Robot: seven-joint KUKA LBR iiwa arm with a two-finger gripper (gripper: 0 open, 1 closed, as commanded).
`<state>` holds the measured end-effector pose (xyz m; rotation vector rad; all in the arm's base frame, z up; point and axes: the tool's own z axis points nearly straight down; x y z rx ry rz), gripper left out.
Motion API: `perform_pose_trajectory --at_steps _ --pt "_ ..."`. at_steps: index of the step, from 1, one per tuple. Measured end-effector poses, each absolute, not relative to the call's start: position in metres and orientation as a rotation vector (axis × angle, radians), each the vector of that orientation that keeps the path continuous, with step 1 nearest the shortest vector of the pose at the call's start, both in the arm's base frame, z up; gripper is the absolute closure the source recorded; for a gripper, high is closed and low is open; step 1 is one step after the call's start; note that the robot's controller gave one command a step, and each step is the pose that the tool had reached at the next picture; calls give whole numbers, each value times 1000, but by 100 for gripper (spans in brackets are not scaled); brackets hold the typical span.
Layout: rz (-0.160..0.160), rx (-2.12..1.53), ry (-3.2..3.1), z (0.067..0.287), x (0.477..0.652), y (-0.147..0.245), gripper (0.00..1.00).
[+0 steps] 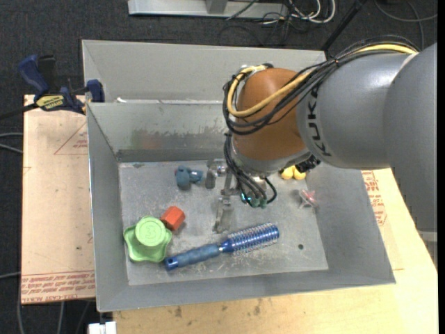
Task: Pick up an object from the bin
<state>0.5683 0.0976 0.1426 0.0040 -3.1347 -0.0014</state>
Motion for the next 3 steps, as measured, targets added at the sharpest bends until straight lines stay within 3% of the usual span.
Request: perform_pose_trajectory --at_steps 1,2,3 --pt "-1 501 -3097 68 514 73 0" --pt "-3 501 -3102 70 516 73 100" --pt "-2 616 -3089 185 509 94 100"
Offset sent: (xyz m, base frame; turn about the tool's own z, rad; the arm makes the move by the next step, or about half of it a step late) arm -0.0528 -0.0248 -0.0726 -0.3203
